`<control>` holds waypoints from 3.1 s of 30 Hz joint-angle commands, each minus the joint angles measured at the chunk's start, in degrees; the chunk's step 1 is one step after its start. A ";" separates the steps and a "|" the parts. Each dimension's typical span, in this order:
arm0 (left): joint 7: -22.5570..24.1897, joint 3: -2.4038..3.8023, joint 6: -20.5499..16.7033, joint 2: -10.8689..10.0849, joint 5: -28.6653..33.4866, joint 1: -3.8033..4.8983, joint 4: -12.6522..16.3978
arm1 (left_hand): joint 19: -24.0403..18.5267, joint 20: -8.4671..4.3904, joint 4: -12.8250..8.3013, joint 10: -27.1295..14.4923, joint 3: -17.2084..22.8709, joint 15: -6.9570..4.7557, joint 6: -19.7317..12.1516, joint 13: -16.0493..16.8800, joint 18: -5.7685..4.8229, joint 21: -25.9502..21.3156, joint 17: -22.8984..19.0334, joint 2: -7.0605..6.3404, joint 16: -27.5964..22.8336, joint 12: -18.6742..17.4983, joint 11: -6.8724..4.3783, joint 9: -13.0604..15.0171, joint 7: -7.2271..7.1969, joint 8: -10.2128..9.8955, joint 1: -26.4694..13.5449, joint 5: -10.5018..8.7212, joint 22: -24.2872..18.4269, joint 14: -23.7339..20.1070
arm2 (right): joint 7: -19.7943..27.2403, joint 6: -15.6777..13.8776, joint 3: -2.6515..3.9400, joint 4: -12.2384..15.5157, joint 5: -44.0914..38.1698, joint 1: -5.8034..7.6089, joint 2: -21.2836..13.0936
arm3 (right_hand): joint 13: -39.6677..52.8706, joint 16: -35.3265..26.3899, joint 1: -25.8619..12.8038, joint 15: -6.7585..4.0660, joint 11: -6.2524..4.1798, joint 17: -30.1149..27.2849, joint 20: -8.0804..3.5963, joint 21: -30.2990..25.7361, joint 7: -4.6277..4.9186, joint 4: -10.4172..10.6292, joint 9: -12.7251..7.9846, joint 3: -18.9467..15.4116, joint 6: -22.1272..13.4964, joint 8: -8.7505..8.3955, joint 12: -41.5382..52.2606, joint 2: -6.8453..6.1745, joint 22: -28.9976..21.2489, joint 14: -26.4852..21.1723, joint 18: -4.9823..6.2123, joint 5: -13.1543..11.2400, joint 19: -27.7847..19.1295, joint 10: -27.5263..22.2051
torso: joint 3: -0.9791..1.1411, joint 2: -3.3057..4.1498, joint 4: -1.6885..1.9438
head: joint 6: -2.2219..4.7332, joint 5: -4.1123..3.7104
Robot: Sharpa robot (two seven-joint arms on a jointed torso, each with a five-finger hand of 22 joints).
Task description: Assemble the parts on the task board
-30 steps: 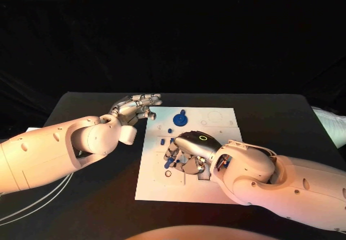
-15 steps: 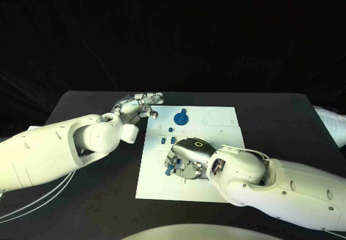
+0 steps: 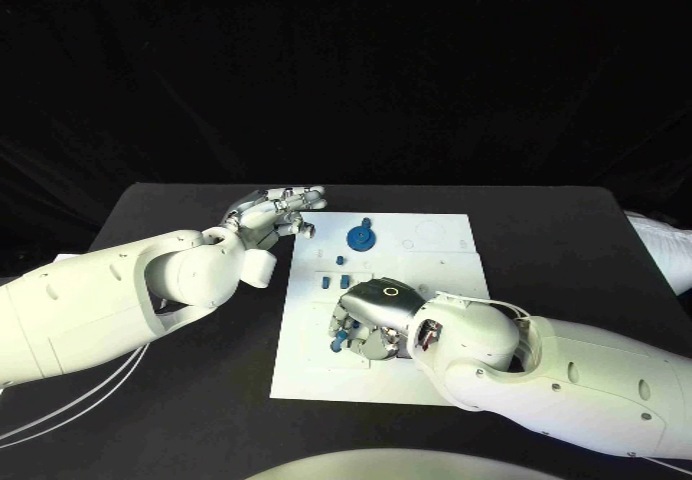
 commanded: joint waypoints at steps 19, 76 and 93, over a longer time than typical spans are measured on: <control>0.13 0.02 0.88 -0.01 -0.19 0.01 0.15 | -0.35 0.10 0.10 -0.31 -0.38 0.12 -0.29 0.03 0.90 -0.12 -0.06 0.00 -0.26 0.32 -0.10 -0.05 0.07 0.19 0.49 -0.13 -0.05 -0.38 | -2.86 3.46 -0.89 -1.17 -4.31 -0.08 1.74 | -0.48 -3.71 -5.55 2.62 2.08 -5.48 2.16 -5.11 2.35 2.62 -2.39 -4.50 -10.81 -1.37 -3.02 -4.13 -5.13 0.15 1.33 2.37 -5.03 -9.56 | -0.04 -0.06 0.02 | -0.20 0.06; -0.22 -0.15 1.17 -0.71 -0.20 -0.14 0.84 | -0.36 0.12 0.04 -0.42 -0.49 0.13 -0.33 0.03 0.91 -0.23 -0.20 0.05 -0.27 0.44 -0.09 -0.05 0.08 0.22 0.54 -0.12 -0.12 -0.45 | -20.53 -2.70 -0.36 12.12 12.11 0.99 -28.16 | 59.74 7.33 -13.01 -1.49 -3.06 10.18 -1.20 6.50 -1.52 15.73 1.13 -34.83 -6.14 5.82 57.30 2.17 10.15 3.32 -2.48 14.06 6.24 8.96 | -0.38 -0.77 -2.29 | 1.16 -4.14; -0.27 -0.16 1.19 -0.83 -0.20 -0.17 0.86 | -0.36 0.12 0.04 -0.42 -0.49 0.13 -0.33 0.03 0.91 -0.23 -0.20 0.05 -0.27 0.44 -0.09 -0.05 0.08 0.22 0.54 -0.12 -0.12 -0.45 | -19.39 -2.32 -0.40 8.97 11.12 -0.91 -24.26 | 61.29 7.43 -12.28 -1.57 -3.19 10.39 -1.24 6.51 -1.67 15.55 1.64 -35.17 -5.90 6.40 58.37 2.64 10.19 3.33 -2.49 14.12 6.25 9.33 | -0.37 -0.75 -2.22 | 0.81 -3.69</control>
